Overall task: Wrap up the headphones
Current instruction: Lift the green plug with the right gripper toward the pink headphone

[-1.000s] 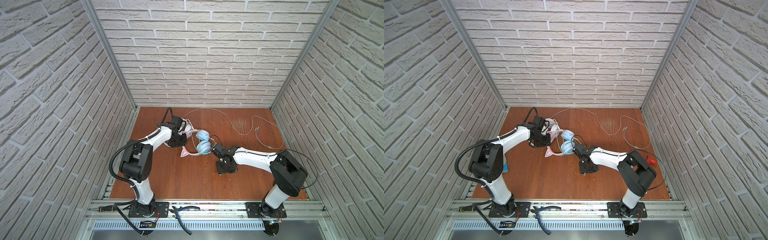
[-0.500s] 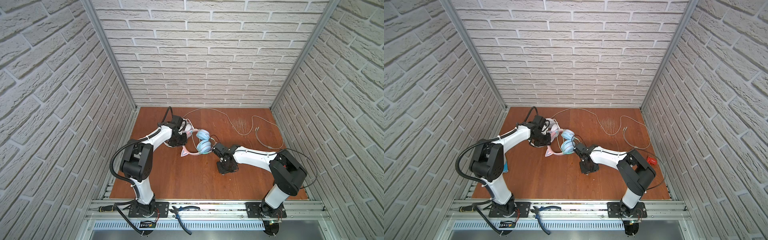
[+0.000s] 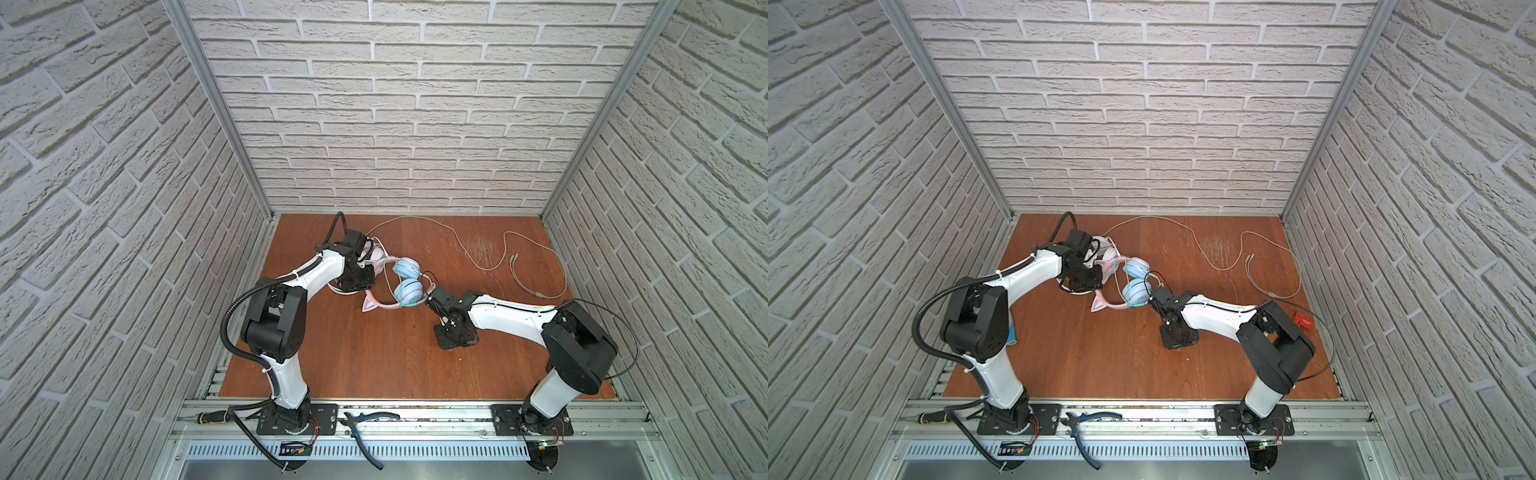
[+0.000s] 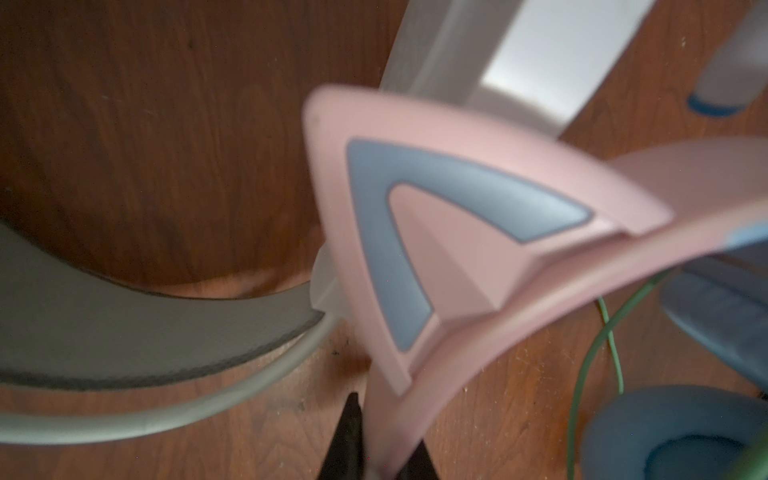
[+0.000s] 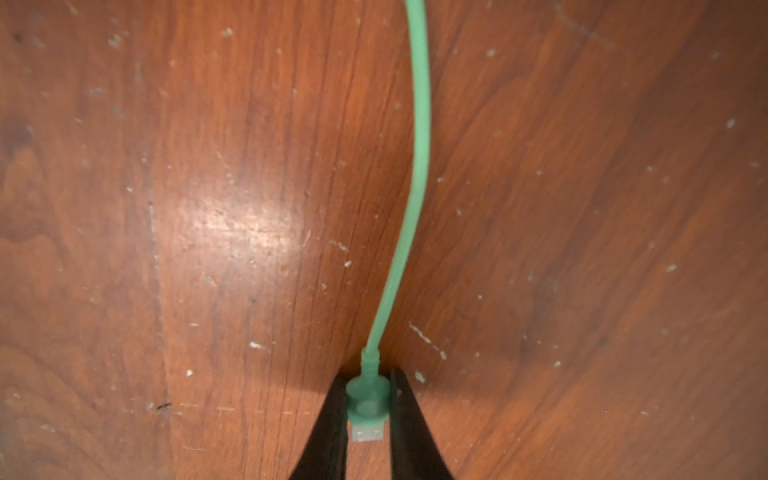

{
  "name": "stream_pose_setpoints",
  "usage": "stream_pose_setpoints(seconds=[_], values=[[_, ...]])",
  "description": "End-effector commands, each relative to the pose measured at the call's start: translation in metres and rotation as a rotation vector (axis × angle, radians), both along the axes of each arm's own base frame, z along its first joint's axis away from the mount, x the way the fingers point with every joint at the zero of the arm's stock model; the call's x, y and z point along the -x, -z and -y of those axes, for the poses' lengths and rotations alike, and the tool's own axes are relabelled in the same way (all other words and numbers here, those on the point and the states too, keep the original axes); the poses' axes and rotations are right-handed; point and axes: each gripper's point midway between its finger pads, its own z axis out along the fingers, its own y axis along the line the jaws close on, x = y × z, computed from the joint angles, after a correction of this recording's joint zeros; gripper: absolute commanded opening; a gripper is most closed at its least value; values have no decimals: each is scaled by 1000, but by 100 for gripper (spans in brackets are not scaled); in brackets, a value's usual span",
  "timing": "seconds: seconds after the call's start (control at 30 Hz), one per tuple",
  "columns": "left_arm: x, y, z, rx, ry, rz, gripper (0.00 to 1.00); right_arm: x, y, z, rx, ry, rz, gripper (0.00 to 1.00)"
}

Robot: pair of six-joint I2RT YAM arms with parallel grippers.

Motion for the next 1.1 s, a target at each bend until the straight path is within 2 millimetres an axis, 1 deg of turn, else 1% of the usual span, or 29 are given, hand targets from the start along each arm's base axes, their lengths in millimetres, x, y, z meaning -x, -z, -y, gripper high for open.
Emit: stream_pose_setpoints(seconds=[0.0, 0.13, 0.2, 0.3, 0.4, 0.43, 0.57, 0.73, 0.87, 0.97, 1.07], values=[[-10, -11, 13, 50, 10, 39, 0, 30, 12, 25, 97, -51, -112, 7], [-12, -11, 15, 53, 4, 37, 0, 25, -3, 23, 97, -136, -86, 6], [-13, -12, 15, 53, -1, 39, 0, 23, -14, 21, 87, -180, -66, 6], [-15, -13, 17, 38, -1, 40, 0, 27, -34, 13, 51, -275, -37, 6], [-19, -17, 21, 45, 0, 49, 0, 35, -50, 1, -37, -340, -21, 6], [-19, -17, 22, 46, -2, 47, 0, 37, -56, -6, -85, -362, -17, 6], [-23, -23, 27, 51, -11, 57, 0, 40, -76, -22, -175, -430, 8, 6], [-26, -28, 33, 36, -2, 67, 0, 38, -99, -39, -221, -551, 45, 6], [-25, -31, 41, 26, 13, 67, 0, 36, -119, -53, -280, -643, 83, 6], [-23, -29, 45, 14, 20, 66, 0, 36, -133, -67, -347, -703, 104, 6], [-21, -26, 49, 4, 31, 60, 0, 29, -144, -76, -369, -736, 136, 6]])
